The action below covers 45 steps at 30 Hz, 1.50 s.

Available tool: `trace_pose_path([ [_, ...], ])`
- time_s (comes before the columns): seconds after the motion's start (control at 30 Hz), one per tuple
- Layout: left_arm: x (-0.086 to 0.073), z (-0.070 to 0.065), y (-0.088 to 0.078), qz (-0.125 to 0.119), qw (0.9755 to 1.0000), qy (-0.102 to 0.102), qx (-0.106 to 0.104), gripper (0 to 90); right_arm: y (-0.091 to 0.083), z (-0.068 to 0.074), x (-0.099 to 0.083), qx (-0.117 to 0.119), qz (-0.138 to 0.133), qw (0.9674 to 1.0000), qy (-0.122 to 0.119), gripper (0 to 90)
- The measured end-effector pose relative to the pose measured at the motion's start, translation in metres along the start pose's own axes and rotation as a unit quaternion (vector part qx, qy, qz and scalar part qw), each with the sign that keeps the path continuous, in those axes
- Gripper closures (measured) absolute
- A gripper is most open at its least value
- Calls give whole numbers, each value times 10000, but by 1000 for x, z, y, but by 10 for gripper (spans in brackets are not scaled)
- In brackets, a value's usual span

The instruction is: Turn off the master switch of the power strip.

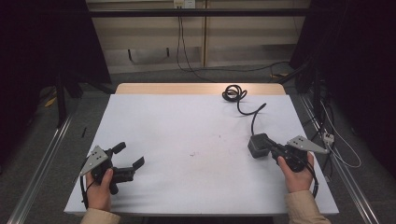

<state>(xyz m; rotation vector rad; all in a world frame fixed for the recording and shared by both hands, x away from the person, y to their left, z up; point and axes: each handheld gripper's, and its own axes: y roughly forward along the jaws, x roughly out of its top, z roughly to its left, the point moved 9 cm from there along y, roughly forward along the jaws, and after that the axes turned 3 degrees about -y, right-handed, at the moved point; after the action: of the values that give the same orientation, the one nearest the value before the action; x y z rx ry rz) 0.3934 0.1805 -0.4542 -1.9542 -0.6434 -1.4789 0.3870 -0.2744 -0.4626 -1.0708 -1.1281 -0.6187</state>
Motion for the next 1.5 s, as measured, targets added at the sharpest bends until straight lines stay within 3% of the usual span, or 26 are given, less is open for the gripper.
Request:
trace_pose_path([
  [1.5,-1,-1,1,27,10000,19,6,21,12,-4,2,-4,110,9999,-67,900],
])
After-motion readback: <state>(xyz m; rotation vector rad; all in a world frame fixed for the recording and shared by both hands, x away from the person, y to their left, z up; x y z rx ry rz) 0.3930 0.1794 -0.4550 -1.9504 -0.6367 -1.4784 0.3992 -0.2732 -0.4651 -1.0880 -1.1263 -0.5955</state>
